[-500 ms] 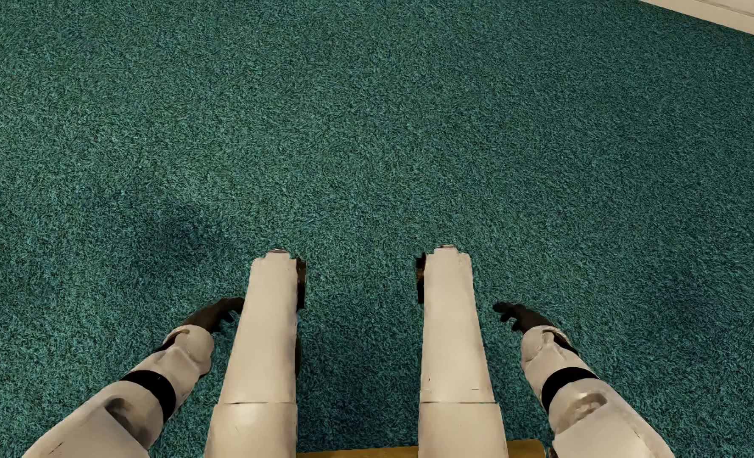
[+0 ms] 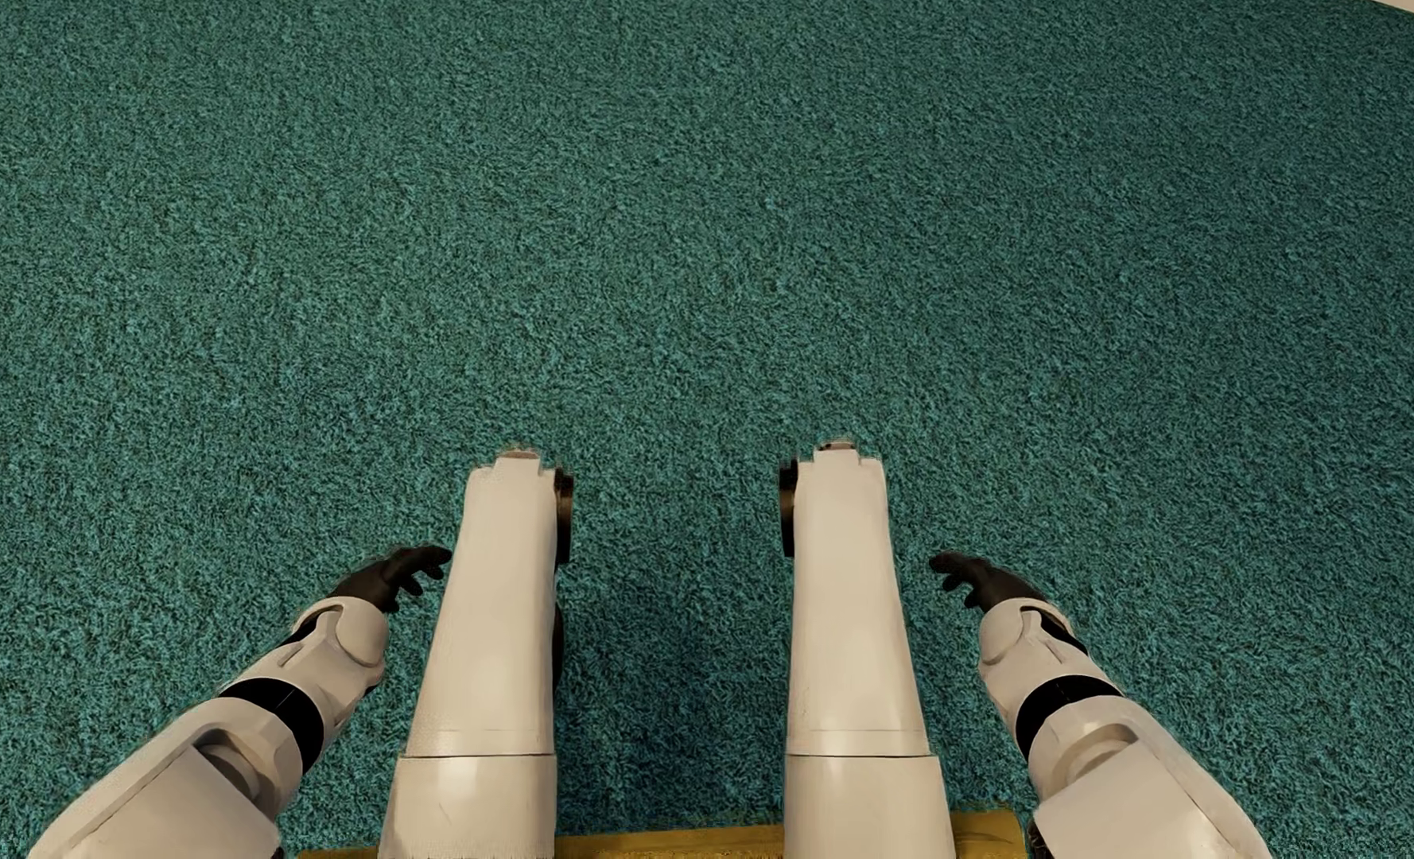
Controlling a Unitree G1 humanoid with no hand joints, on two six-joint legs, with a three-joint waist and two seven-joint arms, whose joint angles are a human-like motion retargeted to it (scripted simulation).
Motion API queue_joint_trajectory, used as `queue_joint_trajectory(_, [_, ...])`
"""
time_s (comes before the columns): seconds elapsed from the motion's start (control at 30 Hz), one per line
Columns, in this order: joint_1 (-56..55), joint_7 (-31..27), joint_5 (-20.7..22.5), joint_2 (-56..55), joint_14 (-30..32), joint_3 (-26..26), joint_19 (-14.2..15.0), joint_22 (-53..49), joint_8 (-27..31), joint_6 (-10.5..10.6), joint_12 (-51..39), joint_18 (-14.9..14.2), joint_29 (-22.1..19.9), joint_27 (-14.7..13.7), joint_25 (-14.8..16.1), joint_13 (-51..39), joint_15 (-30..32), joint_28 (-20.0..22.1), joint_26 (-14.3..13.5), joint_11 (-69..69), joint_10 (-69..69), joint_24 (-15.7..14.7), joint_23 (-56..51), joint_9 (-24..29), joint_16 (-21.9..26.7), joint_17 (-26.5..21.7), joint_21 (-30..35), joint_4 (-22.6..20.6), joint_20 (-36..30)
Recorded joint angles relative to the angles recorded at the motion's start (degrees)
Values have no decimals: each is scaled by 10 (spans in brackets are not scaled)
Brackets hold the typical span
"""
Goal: Stand up from the dark yellow chair
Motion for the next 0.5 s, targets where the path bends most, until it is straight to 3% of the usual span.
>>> queue_joint_trajectory(0.33, [-83, -11, 4, -86, -38, 2, 10, -11, 9, -4, -75, -33, -19, -17, 12, -72, -22, 16, -17, -8, -7, 3, 2, 53, 12, -15, 7, 6, 2])
queue_joint_trajectory(0.5, [-47, -1, 2, -59, -68, 4, 11, -6, 2, -11, -61, -33, -36, -27, 19, -55, -33, 25, -27, -90, -94, -2, -5, 38, 15, -25, 53, 9, 7])
